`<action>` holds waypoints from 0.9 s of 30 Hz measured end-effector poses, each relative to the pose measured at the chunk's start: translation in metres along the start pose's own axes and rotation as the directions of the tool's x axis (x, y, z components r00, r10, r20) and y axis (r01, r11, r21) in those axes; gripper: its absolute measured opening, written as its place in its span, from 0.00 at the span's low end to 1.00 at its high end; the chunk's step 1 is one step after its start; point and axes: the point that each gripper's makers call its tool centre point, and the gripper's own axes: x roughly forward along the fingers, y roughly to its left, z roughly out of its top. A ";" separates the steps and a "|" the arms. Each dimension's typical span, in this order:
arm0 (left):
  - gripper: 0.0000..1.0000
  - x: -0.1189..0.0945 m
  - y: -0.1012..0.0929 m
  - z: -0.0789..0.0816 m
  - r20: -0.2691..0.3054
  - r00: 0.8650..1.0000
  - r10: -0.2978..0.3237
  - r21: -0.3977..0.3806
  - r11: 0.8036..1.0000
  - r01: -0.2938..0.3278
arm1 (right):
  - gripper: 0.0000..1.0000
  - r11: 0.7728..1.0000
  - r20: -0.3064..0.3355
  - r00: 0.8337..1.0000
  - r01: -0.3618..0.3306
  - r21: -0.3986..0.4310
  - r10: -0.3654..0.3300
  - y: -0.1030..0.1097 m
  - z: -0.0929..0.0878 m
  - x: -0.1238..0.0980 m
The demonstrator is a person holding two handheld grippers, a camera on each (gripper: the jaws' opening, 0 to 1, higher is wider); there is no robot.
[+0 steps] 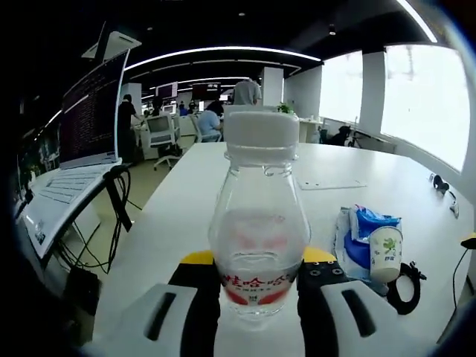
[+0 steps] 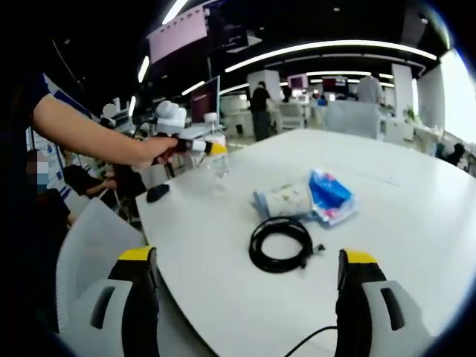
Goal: Arrange the tabletop items into an orderly group along one side of the table until the central work area is clear of visible clutter.
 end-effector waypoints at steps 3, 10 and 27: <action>0.38 0.007 0.002 0.001 -0.003 1.000 0.000 0.000 1.000 0.000 | 0.99 1.000 -0.010 1.000 -0.004 -0.010 0.004 0.000 -0.001 0.002; 0.38 0.022 0.006 0.005 -0.005 1.000 -0.002 -0.012 1.000 0.002 | 0.99 1.000 -0.018 1.000 -0.005 -0.011 0.005 -0.003 0.001 0.007; 0.39 0.057 0.012 -0.002 -0.033 0.999 0.004 -0.003 1.000 -0.004 | 0.97 1.000 -0.048 0.999 0.013 0.014 -0.013 -0.012 -0.015 0.009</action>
